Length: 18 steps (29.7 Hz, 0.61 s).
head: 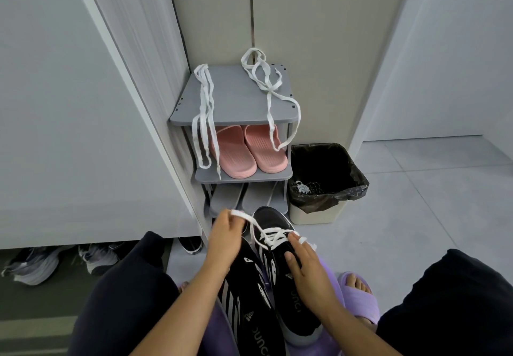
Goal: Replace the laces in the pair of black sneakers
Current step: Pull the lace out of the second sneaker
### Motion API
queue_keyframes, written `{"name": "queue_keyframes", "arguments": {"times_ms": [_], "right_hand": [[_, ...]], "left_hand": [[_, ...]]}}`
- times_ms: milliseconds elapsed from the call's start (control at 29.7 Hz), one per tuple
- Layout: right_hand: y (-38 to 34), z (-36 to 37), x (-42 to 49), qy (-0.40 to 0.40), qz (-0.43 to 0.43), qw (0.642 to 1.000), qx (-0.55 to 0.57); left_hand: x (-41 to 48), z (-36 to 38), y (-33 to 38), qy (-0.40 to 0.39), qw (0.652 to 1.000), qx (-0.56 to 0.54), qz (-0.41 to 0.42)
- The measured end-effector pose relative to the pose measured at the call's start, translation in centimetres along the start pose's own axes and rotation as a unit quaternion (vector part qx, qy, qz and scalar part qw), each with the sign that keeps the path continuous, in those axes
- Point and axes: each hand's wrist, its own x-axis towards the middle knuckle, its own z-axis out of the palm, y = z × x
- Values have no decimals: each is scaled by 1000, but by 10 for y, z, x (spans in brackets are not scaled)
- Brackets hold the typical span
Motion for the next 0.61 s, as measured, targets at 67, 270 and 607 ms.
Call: {"name": "queue_keyframes", "arguments": {"times_ms": [67,270,607], "right_hand": [[0,1,0,-6,3,1000,-3],[2,2,0,-2,-9,1000,2],[0,2,0,-10,5,1000,0]], "left_hand": [[-10,12,-11,-110,985,131,-38],[-17,24,-12,-68,988,127,61],[-24,27,-18,-158,959,235,-11]]}}
